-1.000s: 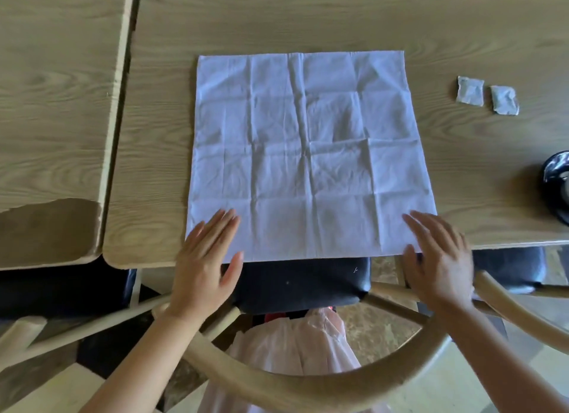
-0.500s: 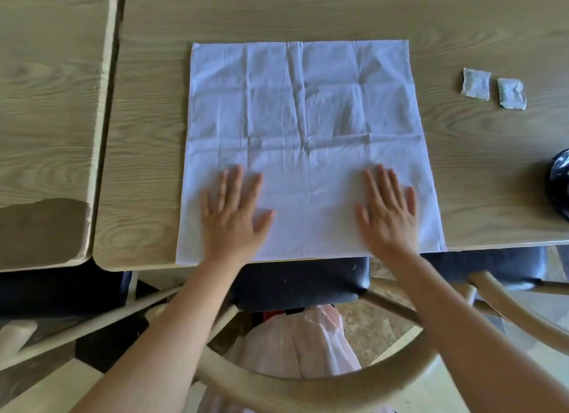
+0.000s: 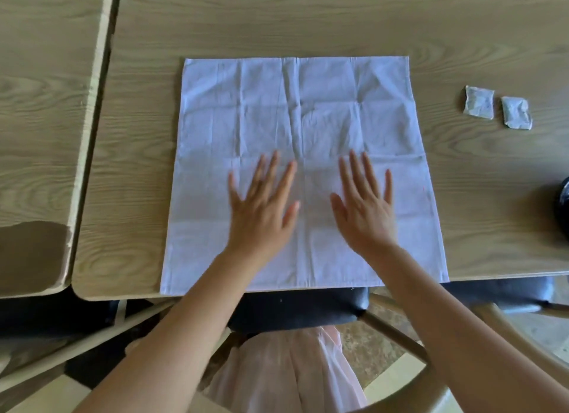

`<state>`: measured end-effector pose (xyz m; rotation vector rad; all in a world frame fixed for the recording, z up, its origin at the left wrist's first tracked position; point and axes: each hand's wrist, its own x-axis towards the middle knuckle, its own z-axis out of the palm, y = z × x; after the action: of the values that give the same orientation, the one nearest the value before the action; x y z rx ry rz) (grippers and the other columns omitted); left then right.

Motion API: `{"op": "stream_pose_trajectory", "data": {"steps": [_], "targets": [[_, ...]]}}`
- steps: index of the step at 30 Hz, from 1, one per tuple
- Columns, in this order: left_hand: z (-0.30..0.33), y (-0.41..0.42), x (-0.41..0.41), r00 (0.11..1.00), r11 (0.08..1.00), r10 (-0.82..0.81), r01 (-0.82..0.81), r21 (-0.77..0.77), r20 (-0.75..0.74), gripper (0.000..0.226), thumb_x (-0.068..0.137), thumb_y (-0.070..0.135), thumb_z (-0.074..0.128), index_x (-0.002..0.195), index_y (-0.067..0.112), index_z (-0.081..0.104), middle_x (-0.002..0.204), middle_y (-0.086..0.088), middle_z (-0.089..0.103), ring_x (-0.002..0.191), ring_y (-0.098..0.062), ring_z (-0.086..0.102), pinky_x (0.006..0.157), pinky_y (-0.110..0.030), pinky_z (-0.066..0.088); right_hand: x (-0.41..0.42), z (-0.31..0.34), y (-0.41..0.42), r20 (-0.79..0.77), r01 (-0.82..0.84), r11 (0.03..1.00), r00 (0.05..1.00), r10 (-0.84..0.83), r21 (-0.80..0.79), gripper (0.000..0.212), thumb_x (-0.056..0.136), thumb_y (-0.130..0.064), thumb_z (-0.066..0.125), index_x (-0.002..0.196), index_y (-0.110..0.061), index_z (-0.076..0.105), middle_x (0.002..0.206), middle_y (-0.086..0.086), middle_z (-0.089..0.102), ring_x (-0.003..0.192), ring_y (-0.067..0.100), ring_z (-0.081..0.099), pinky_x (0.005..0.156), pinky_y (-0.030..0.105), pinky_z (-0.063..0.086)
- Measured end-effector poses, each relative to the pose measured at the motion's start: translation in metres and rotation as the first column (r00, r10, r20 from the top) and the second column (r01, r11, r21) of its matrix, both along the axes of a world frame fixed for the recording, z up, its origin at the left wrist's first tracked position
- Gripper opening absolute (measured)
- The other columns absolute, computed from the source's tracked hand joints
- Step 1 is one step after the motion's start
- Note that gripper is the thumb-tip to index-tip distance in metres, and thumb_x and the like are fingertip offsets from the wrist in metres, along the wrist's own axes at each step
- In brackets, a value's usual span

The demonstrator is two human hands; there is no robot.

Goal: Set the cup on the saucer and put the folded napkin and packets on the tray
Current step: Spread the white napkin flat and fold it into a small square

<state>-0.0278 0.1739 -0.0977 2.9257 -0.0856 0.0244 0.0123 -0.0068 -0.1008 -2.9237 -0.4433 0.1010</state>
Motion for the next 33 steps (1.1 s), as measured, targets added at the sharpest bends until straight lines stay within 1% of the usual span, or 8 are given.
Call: {"op": "stream_pose_trajectory", "data": {"steps": [3,9,13,18,20,22,26,33], "targets": [[-0.007,-0.022,0.035,0.998,1.000,-0.017,0.018,0.014,-0.056,0.054,0.093,0.036,0.027,0.145,0.027,0.020,0.156,-0.004,0.018,0.143,-0.021,0.013,0.110,-0.059,0.004,0.026,-0.010,0.031,-0.056,-0.031,0.999,0.998,0.032,0.031,0.058,0.093,-0.029,0.037,0.146,-0.018,0.017,0.156,0.004,0.014,0.144,0.019,0.007,0.115,0.045,0.000],[-0.025,0.016,0.035,0.998,0.998,0.019,-0.015,0.069,-0.056,0.061,0.085,0.050,0.033,0.142,0.030,0.029,0.154,-0.007,0.025,0.142,-0.027,0.020,0.109,-0.060,0.013,0.049,-0.019,-0.012,0.006,0.008,1.000,1.000,-0.008,0.029,0.061,0.086,-0.045,0.025,0.144,-0.024,0.025,0.154,0.006,0.023,0.142,0.022,0.018,0.114,0.046,0.012],[-0.031,0.045,0.024,0.985,0.985,0.162,-0.158,0.064,-0.064,0.067,0.085,0.059,0.025,0.145,0.033,0.014,0.157,-0.008,0.012,0.144,-0.028,0.007,0.111,-0.056,0.005,0.063,-0.020,-0.061,0.008,0.141,0.990,0.990,-0.141,-0.021,0.067,0.086,-0.047,0.022,0.146,-0.018,0.019,0.155,0.006,0.021,0.143,0.020,0.016,0.115,0.046,0.015],[-0.024,0.060,0.025,0.894,0.896,0.442,-0.444,-0.006,-0.075,0.077,0.084,0.053,0.027,0.146,0.009,0.016,0.155,-0.021,0.011,0.143,-0.032,0.011,0.114,-0.052,0.009,0.070,-0.016,-0.077,-0.008,0.232,0.972,0.973,-0.232,-0.027,0.071,0.086,-0.049,0.017,0.146,-0.012,0.012,0.157,0.003,0.014,0.144,0.017,0.008,0.116,0.046,0.007],[-0.021,0.055,0.032,0.848,0.848,0.523,-0.528,-0.049,-0.089,0.076,0.085,0.051,0.028,0.146,0.008,0.013,0.155,-0.020,0.009,0.143,-0.031,0.010,0.114,-0.057,0.007,0.070,-0.013,-0.071,0.003,0.265,0.964,0.964,-0.265,-0.021,0.070,0.087,-0.048,0.018,0.147,-0.012,0.011,0.157,0.003,0.011,0.144,0.017,0.004,0.116,0.049,0.002],[-0.017,0.042,0.046,0.883,0.879,0.469,-0.470,-0.080,-0.033,0.070,0.088,0.051,0.027,0.147,0.017,0.012,0.156,-0.017,0.008,0.144,-0.028,0.009,0.109,-0.061,0.002,0.076,-0.008,-0.055,0.060,0.225,0.974,0.973,-0.225,0.010,0.066,0.089,-0.045,0.022,0.146,-0.013,0.013,0.157,0.005,0.013,0.144,0.019,0.005,0.114,0.052,0.002],[-0.016,0.007,0.097,0.996,0.997,0.060,-0.063,0.043,0.062,0.061,0.089,0.045,0.030,0.145,0.025,0.021,0.156,-0.009,0.017,0.143,-0.024,0.013,0.107,-0.063,0.005,0.103,-0.005,0.004,0.089,-0.071,0.997,0.994,0.068,0.039,0.059,0.093,-0.038,0.031,0.146,-0.015,0.017,0.156,0.008,0.017,0.144,0.023,0.010,0.113,0.051,0.003],[-0.032,0.029,0.150,0.999,0.998,0.018,-0.015,0.064,-0.048,0.066,0.084,0.058,0.035,0.144,0.036,0.020,0.157,-0.003,0.012,0.144,-0.022,0.007,0.106,-0.066,0.007,0.161,-0.021,0.013,-0.007,-0.153,0.988,0.988,0.153,-0.004,0.054,0.094,-0.043,0.031,0.145,-0.030,0.017,0.157,0.002,0.012,0.144,0.018,0.008,0.114,0.047,0.004]]}}
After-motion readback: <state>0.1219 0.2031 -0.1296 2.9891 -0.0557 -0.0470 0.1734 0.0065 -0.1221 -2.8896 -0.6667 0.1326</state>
